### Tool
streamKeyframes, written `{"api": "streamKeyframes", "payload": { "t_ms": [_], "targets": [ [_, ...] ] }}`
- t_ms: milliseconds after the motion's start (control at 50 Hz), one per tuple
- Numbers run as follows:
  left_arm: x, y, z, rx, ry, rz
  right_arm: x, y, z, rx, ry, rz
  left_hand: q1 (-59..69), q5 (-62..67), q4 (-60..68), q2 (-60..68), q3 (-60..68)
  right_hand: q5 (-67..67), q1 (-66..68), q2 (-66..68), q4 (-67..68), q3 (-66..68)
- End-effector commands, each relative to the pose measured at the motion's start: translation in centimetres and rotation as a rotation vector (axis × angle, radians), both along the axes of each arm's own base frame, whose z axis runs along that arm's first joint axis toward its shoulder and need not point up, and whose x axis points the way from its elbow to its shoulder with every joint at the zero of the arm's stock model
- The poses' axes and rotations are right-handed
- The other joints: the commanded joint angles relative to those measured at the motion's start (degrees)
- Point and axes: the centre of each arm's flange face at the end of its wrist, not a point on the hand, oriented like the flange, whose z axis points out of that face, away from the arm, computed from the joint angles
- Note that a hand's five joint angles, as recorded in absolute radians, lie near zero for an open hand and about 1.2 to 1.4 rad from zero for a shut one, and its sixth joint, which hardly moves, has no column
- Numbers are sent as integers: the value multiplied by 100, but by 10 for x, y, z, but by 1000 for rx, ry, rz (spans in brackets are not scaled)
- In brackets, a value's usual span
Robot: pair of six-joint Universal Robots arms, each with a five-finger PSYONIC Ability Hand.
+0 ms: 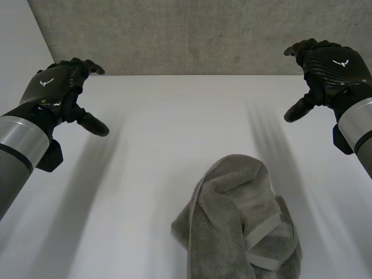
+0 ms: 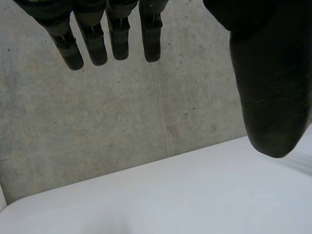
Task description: Fold the towel.
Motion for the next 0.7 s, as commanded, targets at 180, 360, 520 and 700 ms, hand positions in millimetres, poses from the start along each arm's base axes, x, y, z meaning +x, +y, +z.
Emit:
{"api": "streamKeyframes", "payload": {
  "t_ms": [180, 360, 520, 700],
  "targets": [
    [-46, 29, -50, 155, -52, -240, 23, -2, -61, 95, 400, 292, -392, -203, -336, -333, -296, -362, -400, -450, -437, -249],
    [-83, 52, -109, 326, -117, -364, 24, -8, -107, 213, 485, 383, -240, -51, -336, -182, -296, -362, -400, -450, -437, -249],
    [-106, 62, -131, 423, -62, -389, 29, -6, -134, 277, 473, 453, -89, 99, -336, -31, -296, -362, -400, -450, -437, -249],
    [-127, 67, -154, 484, -45, -371, 29, -6, -153, 248, 462, 459, -72, 117, -336, -14, -296, -362, -400, -450, -437, -249]
  ]
}}
